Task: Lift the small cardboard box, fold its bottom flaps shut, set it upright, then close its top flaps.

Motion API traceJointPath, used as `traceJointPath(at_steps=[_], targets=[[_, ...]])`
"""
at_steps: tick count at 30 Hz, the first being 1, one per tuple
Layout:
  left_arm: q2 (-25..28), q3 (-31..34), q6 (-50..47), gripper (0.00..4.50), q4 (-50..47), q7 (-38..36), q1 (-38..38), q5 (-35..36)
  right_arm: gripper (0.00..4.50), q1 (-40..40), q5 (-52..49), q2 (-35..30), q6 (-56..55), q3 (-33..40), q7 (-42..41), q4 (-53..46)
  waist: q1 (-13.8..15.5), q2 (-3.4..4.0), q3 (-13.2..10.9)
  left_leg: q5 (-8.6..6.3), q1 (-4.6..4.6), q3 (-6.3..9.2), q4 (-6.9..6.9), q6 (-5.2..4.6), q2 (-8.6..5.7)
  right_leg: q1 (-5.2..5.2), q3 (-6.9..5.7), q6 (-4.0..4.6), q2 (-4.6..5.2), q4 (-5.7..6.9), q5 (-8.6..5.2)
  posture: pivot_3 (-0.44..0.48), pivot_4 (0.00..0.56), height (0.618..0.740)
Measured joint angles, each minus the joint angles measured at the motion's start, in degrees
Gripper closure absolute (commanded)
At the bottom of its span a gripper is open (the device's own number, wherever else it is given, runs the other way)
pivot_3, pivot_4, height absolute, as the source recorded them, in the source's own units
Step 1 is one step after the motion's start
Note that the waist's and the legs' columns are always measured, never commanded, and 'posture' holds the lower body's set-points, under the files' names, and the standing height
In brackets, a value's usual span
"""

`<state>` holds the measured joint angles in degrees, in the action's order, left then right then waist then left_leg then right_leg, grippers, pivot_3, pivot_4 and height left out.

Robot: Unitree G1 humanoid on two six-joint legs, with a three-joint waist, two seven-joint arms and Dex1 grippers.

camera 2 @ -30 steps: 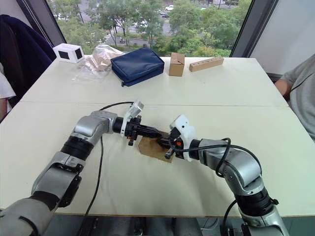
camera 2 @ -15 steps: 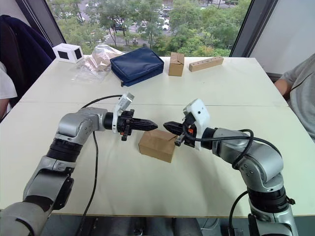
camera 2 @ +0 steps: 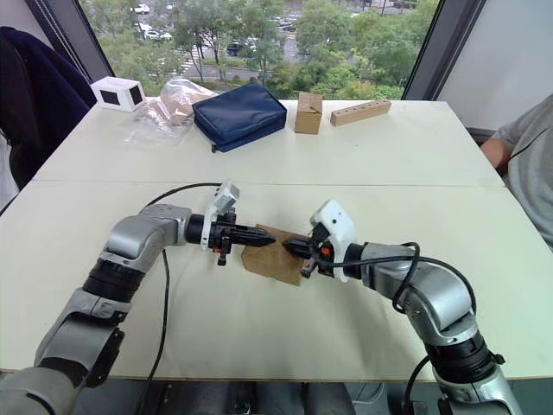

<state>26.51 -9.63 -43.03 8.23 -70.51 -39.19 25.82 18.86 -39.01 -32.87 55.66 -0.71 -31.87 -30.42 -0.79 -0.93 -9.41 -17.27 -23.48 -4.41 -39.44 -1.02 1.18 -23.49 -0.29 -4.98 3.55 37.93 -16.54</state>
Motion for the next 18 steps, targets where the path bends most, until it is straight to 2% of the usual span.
traceJointPath(at_steps=[5,9,12,15,18], targets=[[3.12,5.33,-1.33,4.43,-6.46,3.65,1.33,2.32,4.50,-0.98,-7.30,-5.32,3.64,8.24,-1.16,-6.46,0.24,0.00,-0.01,0.03,0.02,0.04,0.15,0.05,0.00,0.01,0.00,0.00,0.05,-0.07,0.00,0.000,0.150,0.740],[8.45,9.41,0.24,4.43,-12.99,4.46,7.04,3.12,4.50,-7.06,-11.94,-13.97,5.79,16.71,-4.59,-9.41,-0.05,0.01,-0.01,0.03,0.03,0.02,0.27,0.05,0.00,0.05,0.00,0.01,0.13,-0.30,0.00,0.000,0.150,0.740],[15.79,11.18,0.98,4.43,-17.35,1.68,13.37,3.76,4.50,-13.24,-14.09,-22.05,6.97,26.34,-9.71,-9.64,-0.15,0.08,-0.05,0.04,0.05,0.01,0.39,0.09,0.05,0.07,-0.01,0.04,0.14,-0.42,-0.01,0.000,0.150,0.740],[20.59,13.76,1.28,4.43,-20.48,-0.16,17.20,5.13,4.50,-18.78,-13.47,-26.41,5.17,32.67,-15.14,-10.03,0.08,0.09,-0.05,0.07,0.08,0.04,0.43,0.18,0.09,0.14,-0.05,0.27,0.15,-0.54,-0.11,0.000,0.150,0.740],[26.26,18.97,-1.75,4.43,-21.35,-2.28,22.61,8.67,4.50,-26.25,-12.79,-28.59,3.72,39.32,-22.66,-10.29,0.07,0.10,-0.05,0.06,0.06,0.03,0.48,0.18,0.09,0.14,-0.05,0.28,0.16,-0.63,-0.11,0.000,0.150,0.740]])
